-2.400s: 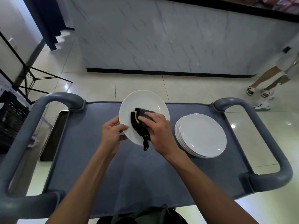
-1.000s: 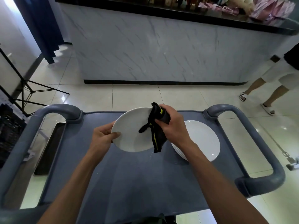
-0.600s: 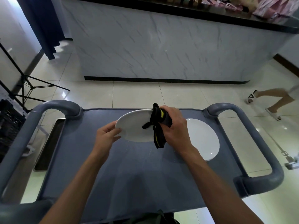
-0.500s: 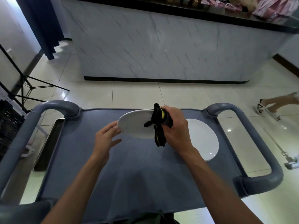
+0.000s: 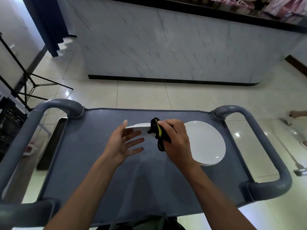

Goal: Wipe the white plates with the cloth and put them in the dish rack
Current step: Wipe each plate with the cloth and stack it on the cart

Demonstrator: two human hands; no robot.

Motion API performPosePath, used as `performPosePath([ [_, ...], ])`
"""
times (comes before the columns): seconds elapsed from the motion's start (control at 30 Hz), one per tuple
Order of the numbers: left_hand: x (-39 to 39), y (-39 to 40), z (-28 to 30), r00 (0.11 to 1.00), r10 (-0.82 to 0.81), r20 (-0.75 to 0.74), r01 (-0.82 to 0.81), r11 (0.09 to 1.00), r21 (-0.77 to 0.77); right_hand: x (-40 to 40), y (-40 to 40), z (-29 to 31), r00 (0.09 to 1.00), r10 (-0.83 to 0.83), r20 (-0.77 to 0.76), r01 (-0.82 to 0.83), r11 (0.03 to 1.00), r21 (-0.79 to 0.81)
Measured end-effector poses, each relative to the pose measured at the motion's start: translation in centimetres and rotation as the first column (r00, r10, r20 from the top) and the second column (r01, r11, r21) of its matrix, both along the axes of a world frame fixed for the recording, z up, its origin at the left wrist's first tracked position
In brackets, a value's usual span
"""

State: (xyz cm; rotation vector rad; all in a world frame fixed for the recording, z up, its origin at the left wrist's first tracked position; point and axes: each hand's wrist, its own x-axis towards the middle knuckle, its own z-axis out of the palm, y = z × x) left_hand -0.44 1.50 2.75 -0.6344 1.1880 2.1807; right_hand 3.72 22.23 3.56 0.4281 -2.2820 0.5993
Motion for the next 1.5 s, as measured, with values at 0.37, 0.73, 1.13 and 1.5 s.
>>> performPosePath([
  [0.37, 0.4, 0.2, 0.4, 0.98, 0.158, 0.121, -0.175, 0.973, 0.152, 3.2, 0.5, -3.0, 0.998, 0.053, 0.045, -0.054, 0.998, 0.022],
  [0.73, 0.3, -0.6, -0.5, 0.989, 0.084, -0.122, -0.073, 0.992, 0.099, 4.1, 1.8, -3.7, 0.968, 0.158, 0.196, -0.166, 0.986, 0.027],
  [1.13, -0.5, -0.6, 0.2, 0.921, 0.113, -0.373, -0.137, 0.99, -0.038, 3.1, -1.6, -2.0, 0.914, 0.117, 0.388, -0.055, 0.984, -0.169],
  [1.5, 0.4, 0.3, -0.3, 0.851, -0.135, -0.507, 0.002, 0.967, -0.254, 0.5, -4.5, 0.2, 0.935, 0.078, 0.346, 0.044, 0.942, -0.332],
])
